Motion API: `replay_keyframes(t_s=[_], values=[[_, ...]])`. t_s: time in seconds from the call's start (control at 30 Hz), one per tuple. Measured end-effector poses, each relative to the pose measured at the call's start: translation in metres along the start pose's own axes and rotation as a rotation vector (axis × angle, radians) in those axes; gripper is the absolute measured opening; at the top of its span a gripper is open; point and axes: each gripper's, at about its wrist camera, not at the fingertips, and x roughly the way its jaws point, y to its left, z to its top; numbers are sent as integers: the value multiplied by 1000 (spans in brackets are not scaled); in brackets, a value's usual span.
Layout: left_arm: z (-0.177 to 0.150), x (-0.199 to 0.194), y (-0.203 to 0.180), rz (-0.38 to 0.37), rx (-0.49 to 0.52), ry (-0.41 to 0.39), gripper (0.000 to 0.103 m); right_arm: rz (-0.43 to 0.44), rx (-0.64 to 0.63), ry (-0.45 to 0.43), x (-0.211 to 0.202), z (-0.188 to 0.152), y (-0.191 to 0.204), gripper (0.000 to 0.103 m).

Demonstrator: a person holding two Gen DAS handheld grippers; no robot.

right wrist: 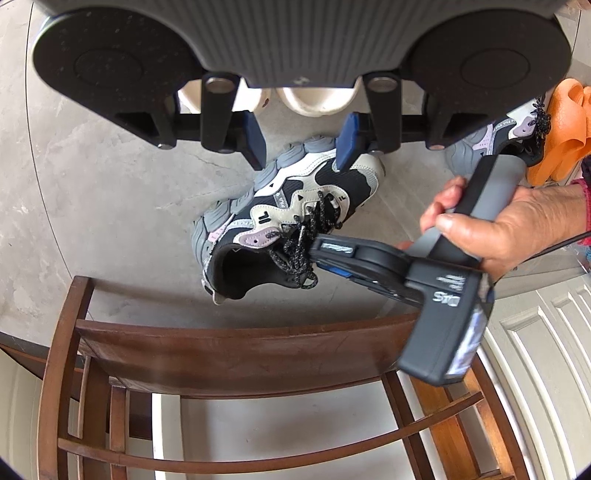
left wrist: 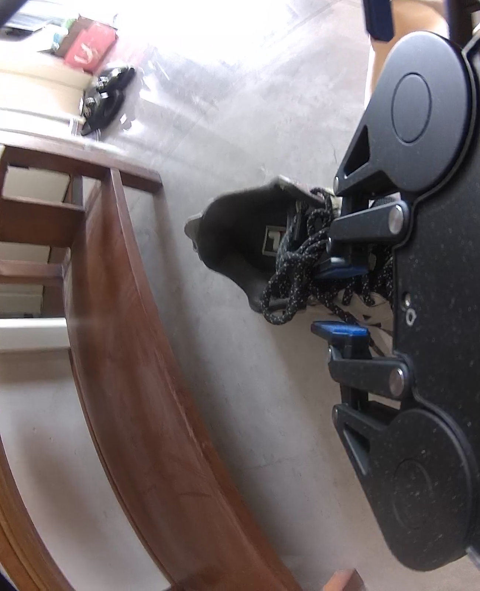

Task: Organize scattered shoes
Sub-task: 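Carry the sneaker with the left tool and set it beside its mate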

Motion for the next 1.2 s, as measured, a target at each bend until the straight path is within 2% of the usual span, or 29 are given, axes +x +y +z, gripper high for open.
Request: replay_keyframes(t_s=[0.07,0.2,0.43,0.67,0.9,1.1,1.2], values=[[1,2,-3,28,1,13,13,4,-1,1,0,0,1,46],[0,-1,-1,62,-11,33,10,9,5,0,-1,0,-1,46],[-5,-8,32,84,-168,126,10,27,-13,-11,-4,3,5,46],[-30,-25,64,92,-289,228,12,52,-33,-26,-4,8,18,46],[-56,-43,71,74,-258,295,13,95,-76,-39,-1,14,43,46],[-72,-55,72,9,-220,355,14,119,-91,-54,-1,19,56,46],[-80,-60,76,-5,-236,372,14,128,-93,-57,0,20,62,46]])
